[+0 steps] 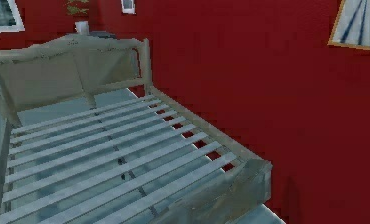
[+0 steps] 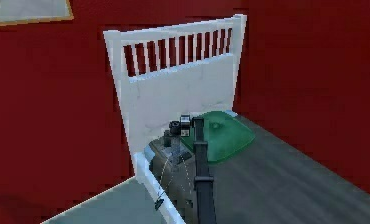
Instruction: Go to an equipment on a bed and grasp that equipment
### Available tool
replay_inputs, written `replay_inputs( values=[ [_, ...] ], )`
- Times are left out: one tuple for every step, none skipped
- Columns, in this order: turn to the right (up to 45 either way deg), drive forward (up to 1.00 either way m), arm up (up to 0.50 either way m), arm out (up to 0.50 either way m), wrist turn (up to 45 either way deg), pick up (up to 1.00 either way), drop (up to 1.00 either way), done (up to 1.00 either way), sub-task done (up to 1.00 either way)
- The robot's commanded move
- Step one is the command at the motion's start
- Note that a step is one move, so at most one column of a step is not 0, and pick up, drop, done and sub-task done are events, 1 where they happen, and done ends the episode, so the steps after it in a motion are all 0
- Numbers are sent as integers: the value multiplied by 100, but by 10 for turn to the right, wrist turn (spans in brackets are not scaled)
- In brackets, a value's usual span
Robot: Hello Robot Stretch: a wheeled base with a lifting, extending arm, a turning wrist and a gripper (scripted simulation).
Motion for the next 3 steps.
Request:
replay_inputs(
  values=[
    [0,0,0,0,450,0,0,0,0],
    [0,0,0,0,450,0,0,0,0],
    [0,0,0,0,450,0,0,0,0]
  ],
)
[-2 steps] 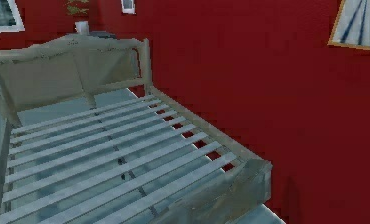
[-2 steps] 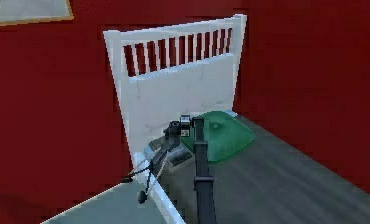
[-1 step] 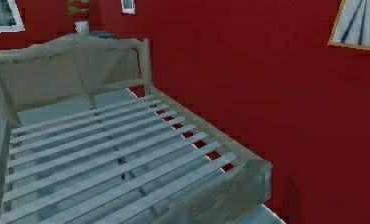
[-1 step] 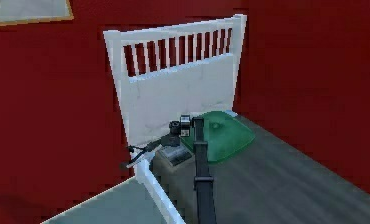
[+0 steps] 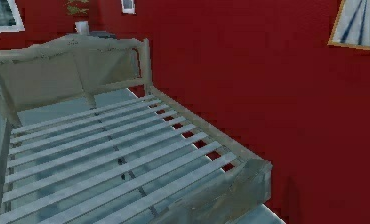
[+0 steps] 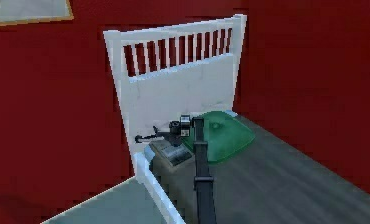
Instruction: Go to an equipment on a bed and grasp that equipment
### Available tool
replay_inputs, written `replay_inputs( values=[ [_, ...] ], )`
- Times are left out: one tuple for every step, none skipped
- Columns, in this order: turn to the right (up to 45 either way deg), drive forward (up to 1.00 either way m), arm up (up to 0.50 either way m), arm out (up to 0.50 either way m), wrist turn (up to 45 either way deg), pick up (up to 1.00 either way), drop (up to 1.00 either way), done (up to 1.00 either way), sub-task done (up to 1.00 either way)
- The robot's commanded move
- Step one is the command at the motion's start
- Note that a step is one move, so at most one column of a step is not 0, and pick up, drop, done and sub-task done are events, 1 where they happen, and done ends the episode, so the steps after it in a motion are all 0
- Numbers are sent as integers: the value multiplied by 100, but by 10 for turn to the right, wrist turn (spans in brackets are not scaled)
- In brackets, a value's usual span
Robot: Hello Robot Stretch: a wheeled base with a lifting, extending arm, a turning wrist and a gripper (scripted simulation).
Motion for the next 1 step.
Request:
replay_inputs(
  values=[
    [0,0,0,0,300,0,0,0,0]
  ],
)
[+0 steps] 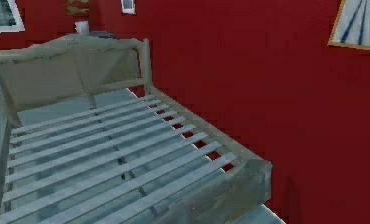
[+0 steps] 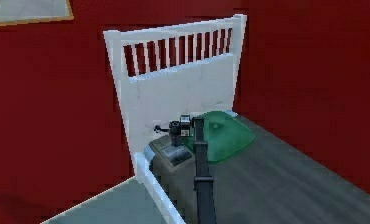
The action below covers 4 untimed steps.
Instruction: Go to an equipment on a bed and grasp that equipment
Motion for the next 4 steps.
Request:
replay_inputs(
  values=[
    [0,0,-30,0,0,0,0,0,0],
    [0,0,0,0,0,100,0,0,0],
    [0,0,10,0,0,0,0,0,0],
    [0,0,0,0,0,0,0,100,0]
  ],
)
